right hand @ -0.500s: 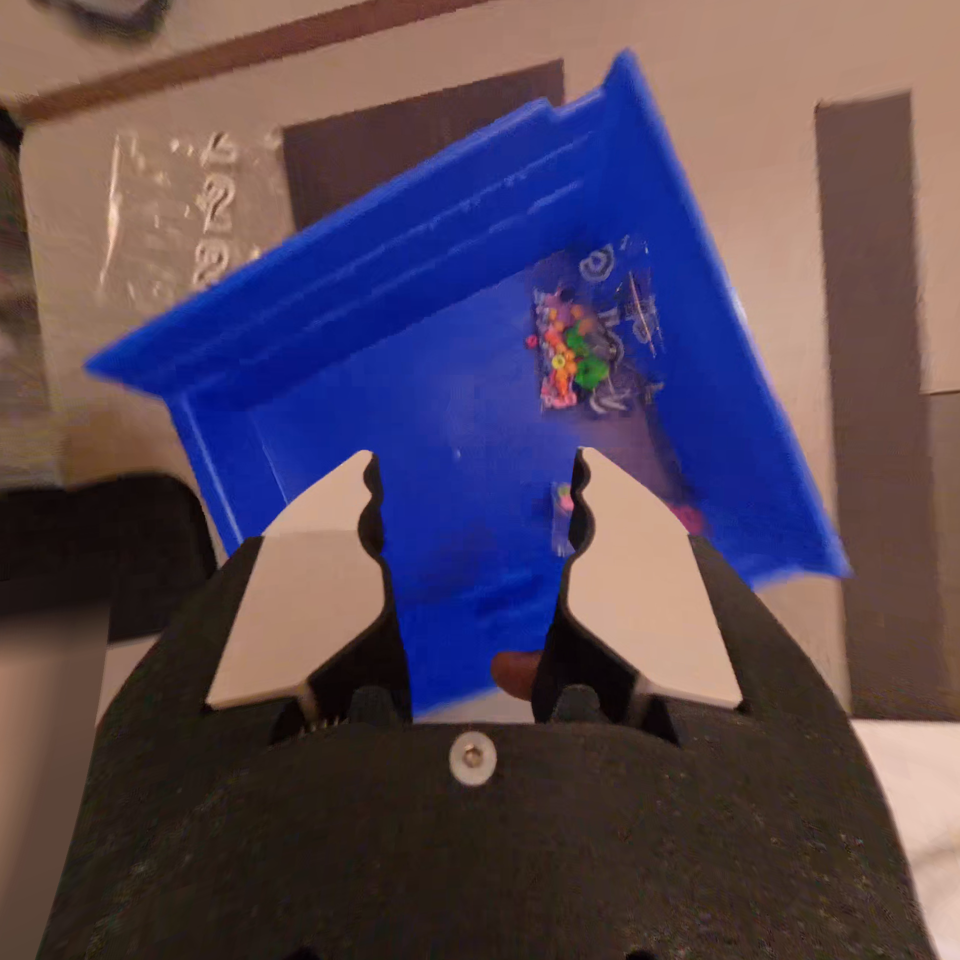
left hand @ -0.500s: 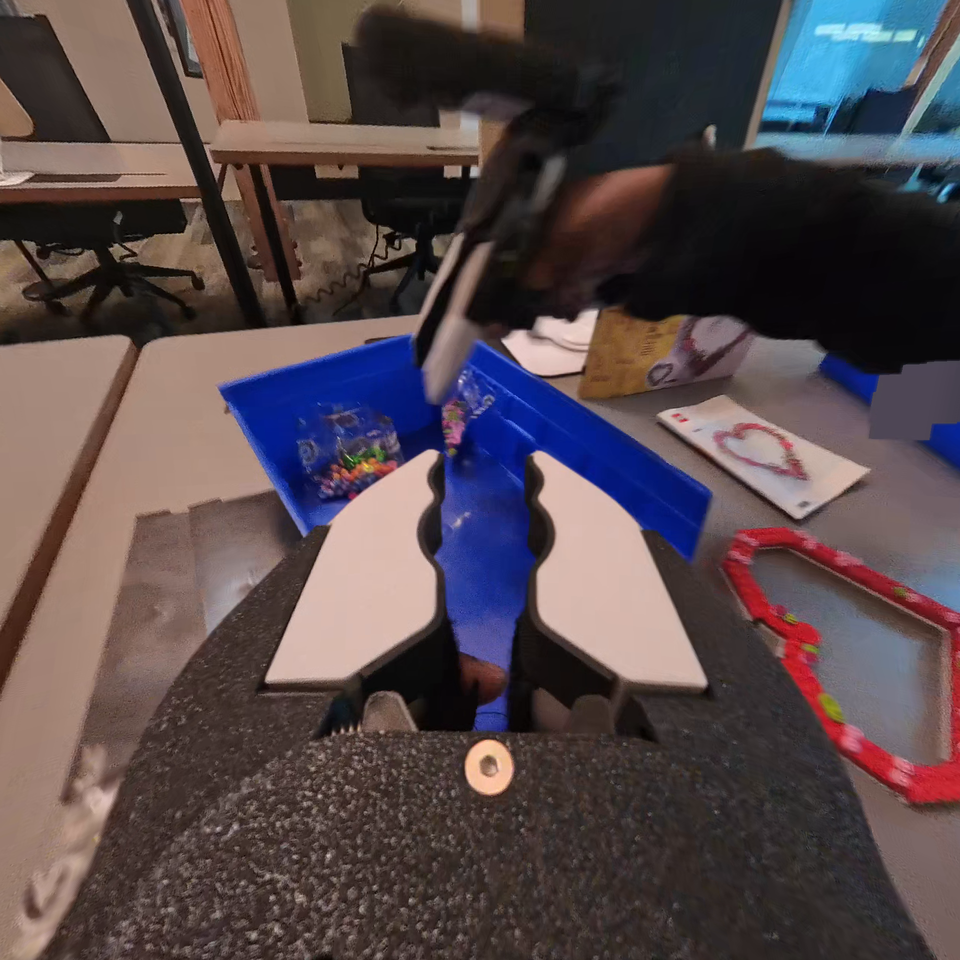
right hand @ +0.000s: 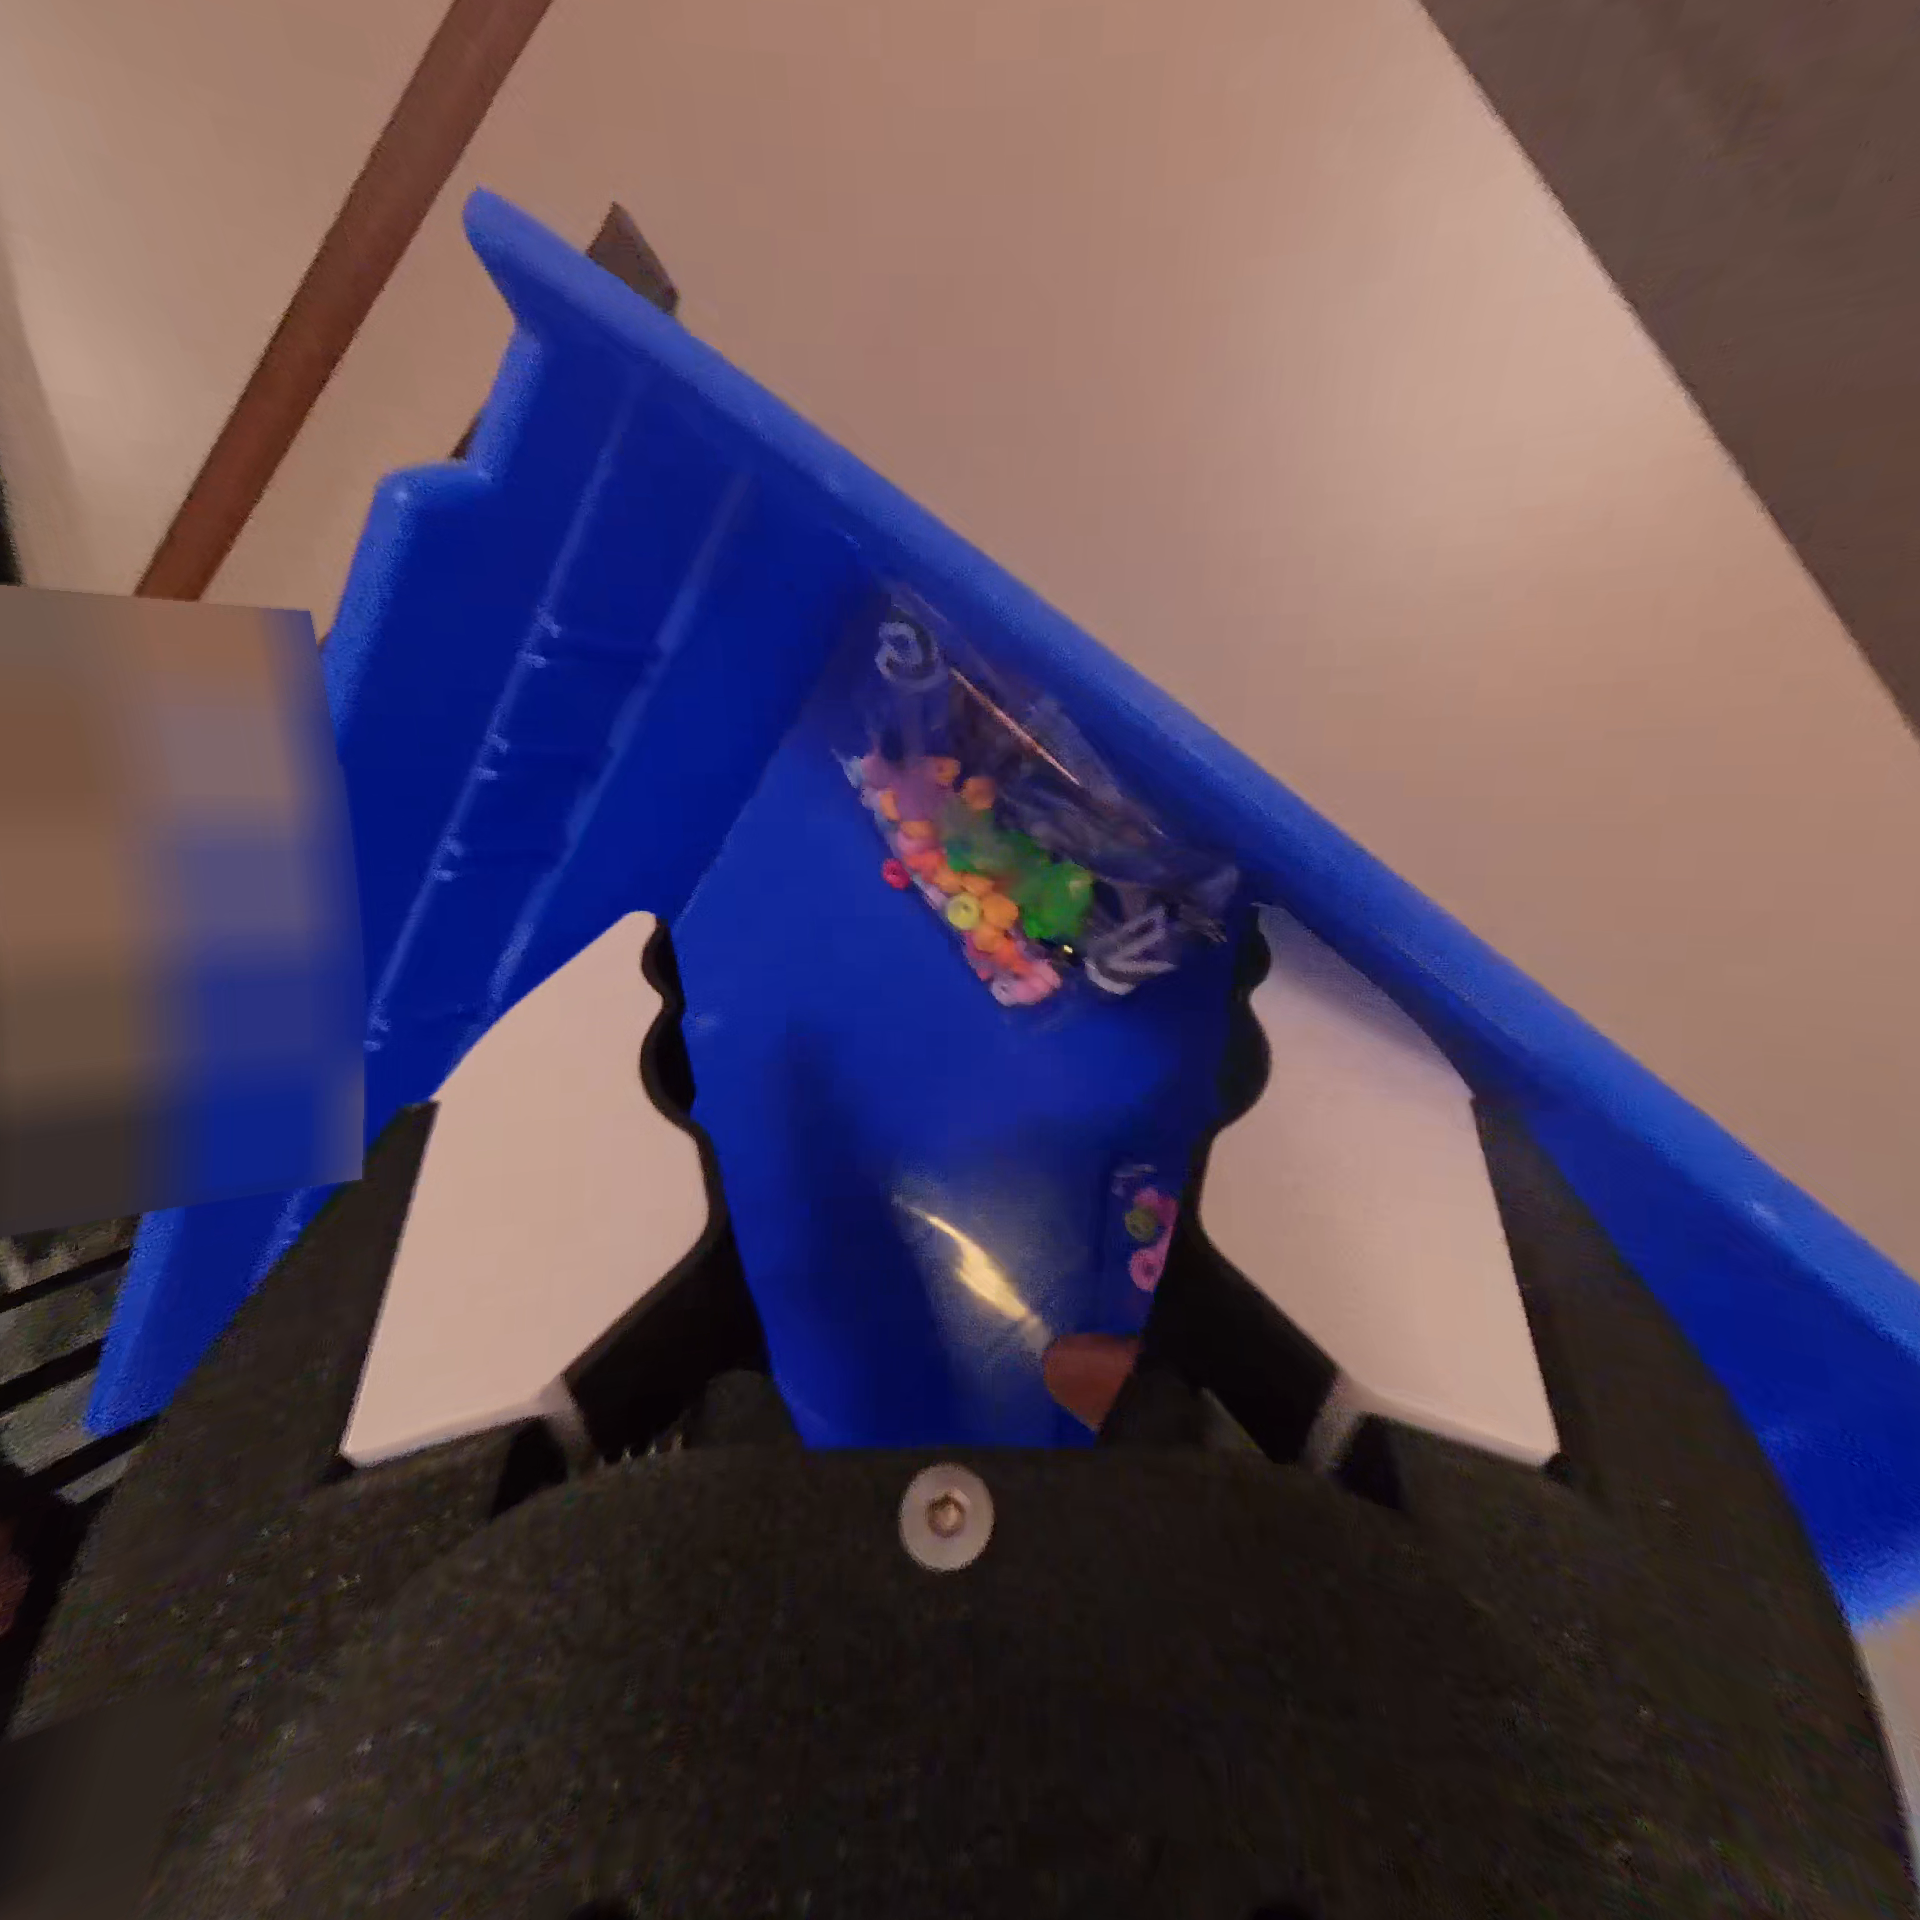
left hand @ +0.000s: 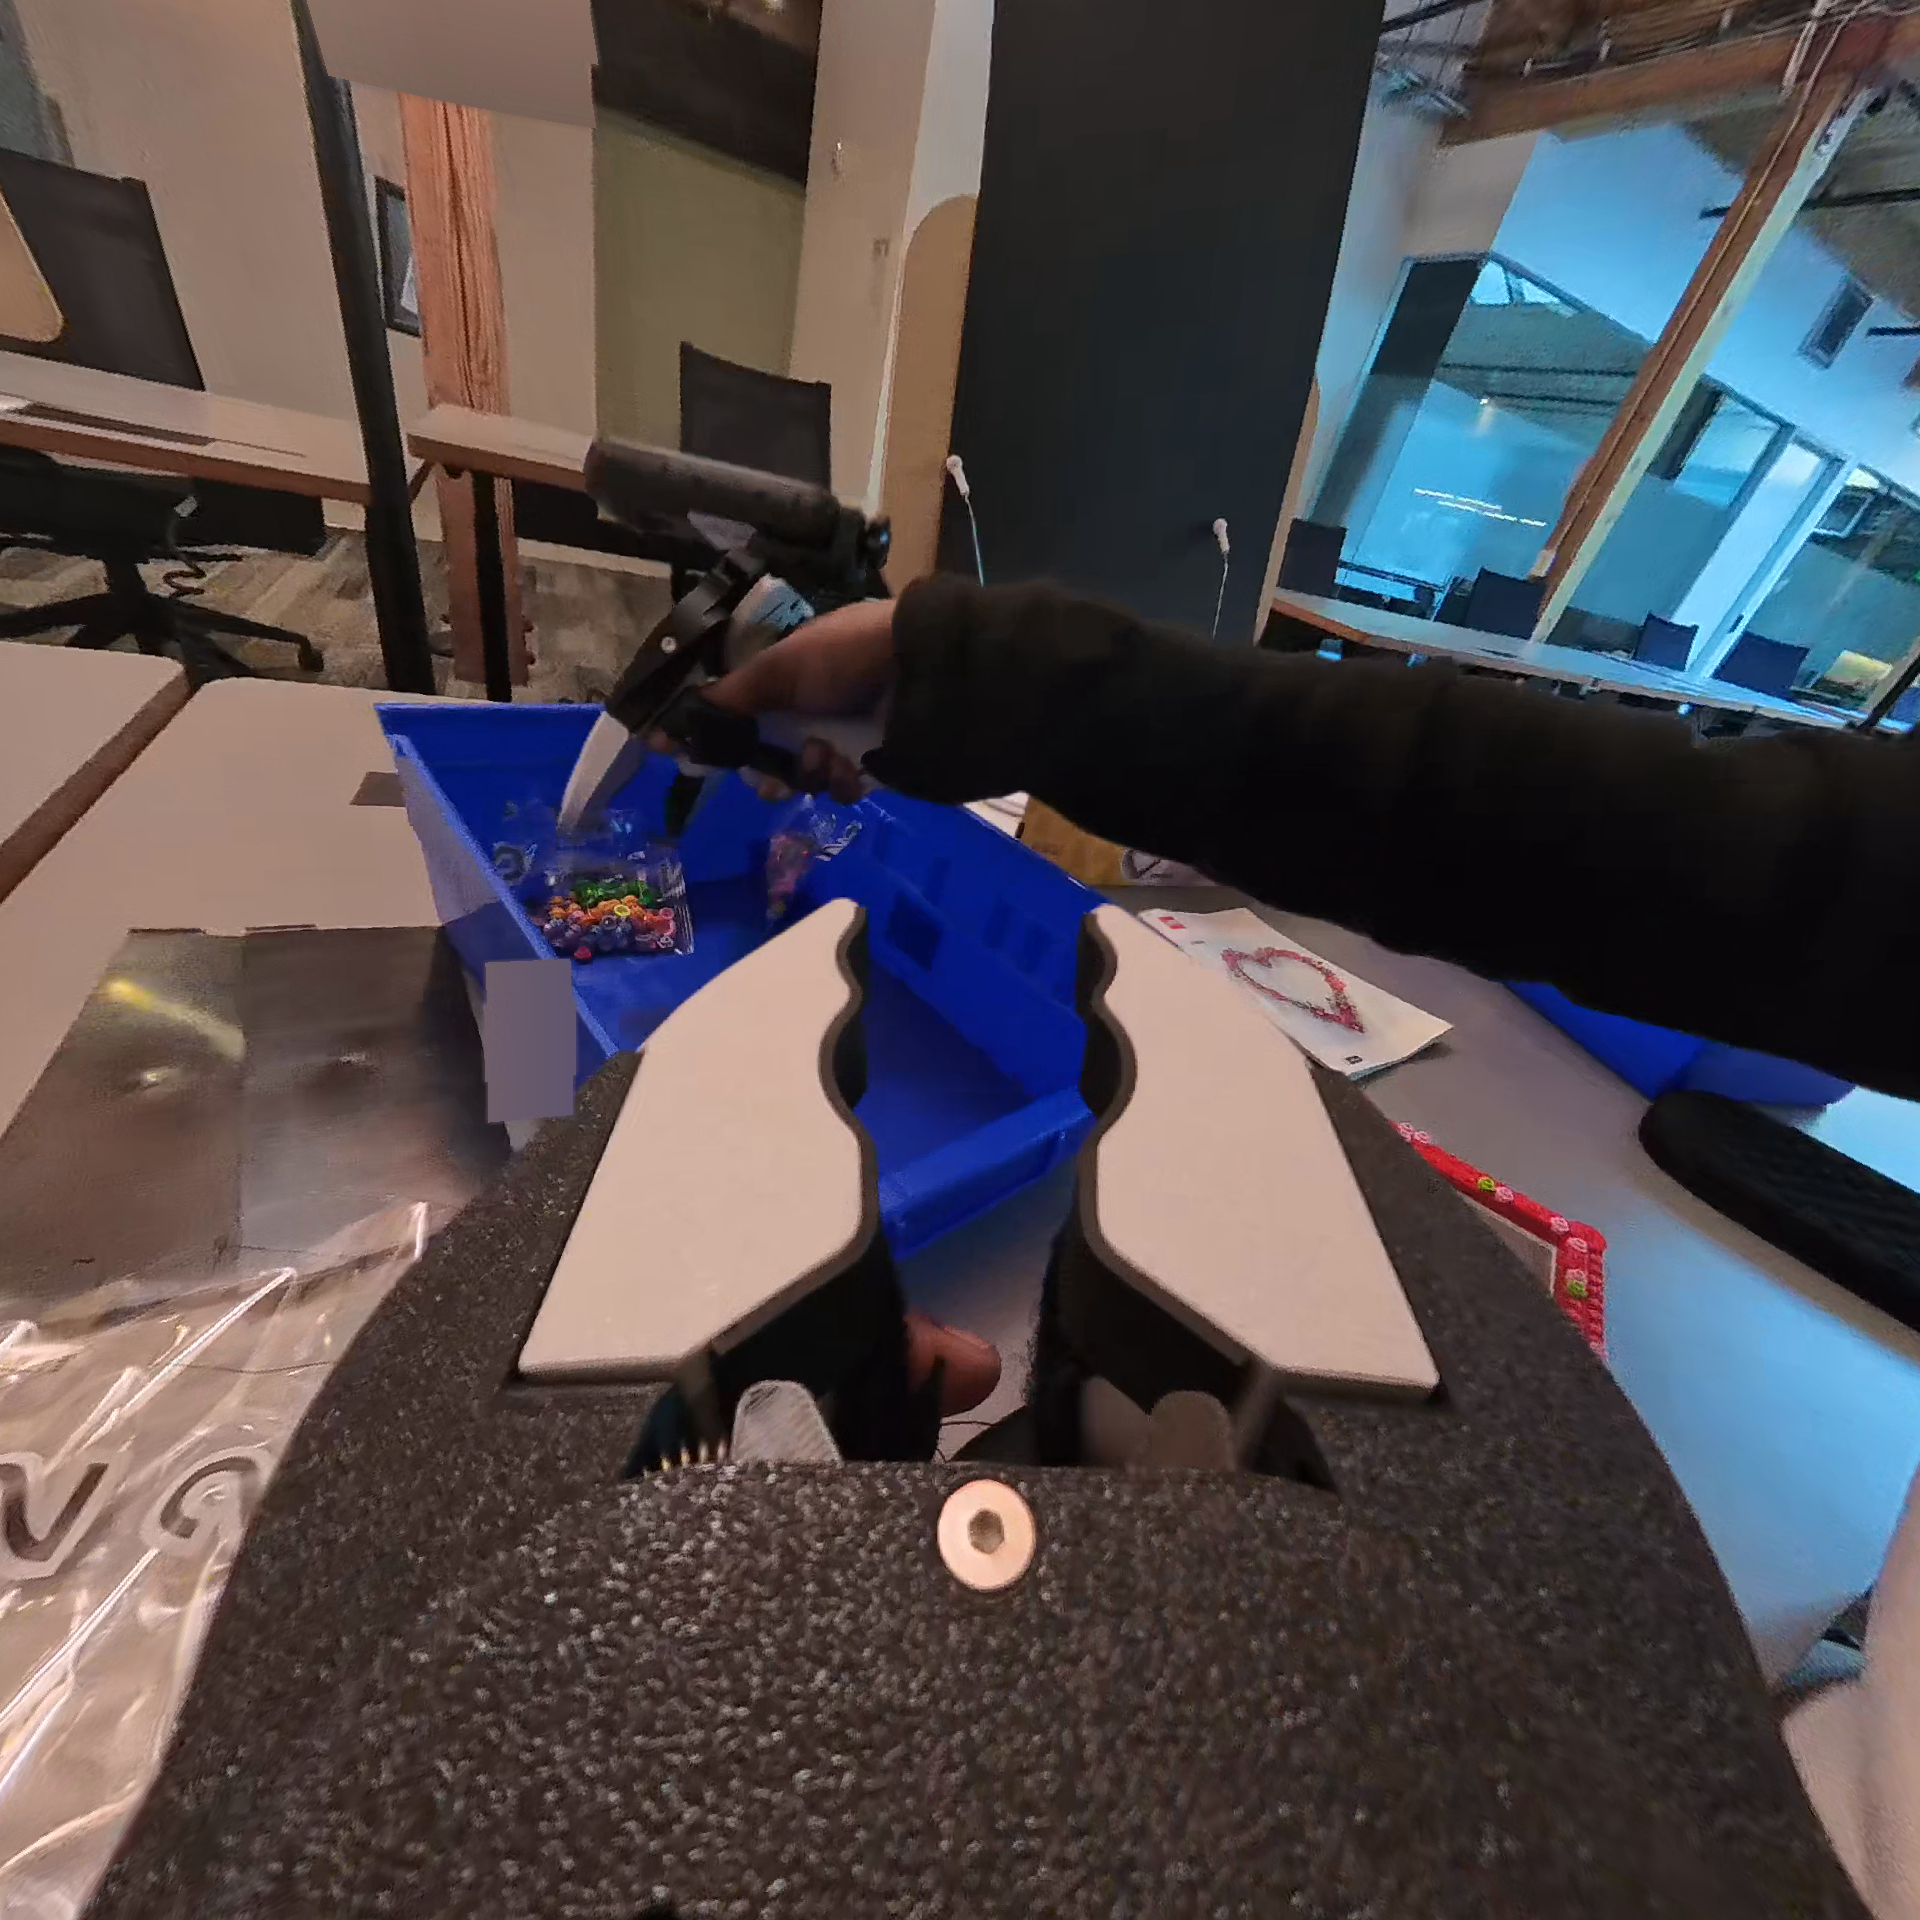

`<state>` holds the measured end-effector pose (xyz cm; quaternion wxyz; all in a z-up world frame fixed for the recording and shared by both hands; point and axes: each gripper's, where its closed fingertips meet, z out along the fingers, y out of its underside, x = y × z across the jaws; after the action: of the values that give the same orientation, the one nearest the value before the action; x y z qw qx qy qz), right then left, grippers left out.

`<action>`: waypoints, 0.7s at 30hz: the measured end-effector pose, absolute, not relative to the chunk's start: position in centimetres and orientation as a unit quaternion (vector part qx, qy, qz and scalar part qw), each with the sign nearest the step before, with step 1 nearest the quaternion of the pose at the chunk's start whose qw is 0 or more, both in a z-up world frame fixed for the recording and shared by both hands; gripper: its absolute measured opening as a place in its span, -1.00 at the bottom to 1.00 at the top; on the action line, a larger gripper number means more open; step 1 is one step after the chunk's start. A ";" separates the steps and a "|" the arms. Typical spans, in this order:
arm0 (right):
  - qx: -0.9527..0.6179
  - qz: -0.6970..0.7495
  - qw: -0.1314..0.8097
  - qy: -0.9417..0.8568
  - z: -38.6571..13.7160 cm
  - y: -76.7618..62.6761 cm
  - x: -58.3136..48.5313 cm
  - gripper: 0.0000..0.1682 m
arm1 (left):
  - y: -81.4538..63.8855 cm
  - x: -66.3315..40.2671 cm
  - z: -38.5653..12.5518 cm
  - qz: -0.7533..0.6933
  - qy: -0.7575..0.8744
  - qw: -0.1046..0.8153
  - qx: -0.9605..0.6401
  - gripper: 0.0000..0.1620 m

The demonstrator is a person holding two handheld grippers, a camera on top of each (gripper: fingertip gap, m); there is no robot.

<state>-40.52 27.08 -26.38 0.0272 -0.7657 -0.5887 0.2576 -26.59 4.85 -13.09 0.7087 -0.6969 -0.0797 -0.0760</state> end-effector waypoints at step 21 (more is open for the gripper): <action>-0.319 0.340 0.247 -0.849 -14.5 17.6 -32.2 -1.00 | 3.5 -29.0 -12.1 -0.022 -0.087 0.758 -0.647 -0.21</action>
<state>-32.18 17.56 -14.55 0.2470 -0.3194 -0.8492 0.3402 -28.95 3.47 -12.08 0.7575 -0.6467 -0.0866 -0.0222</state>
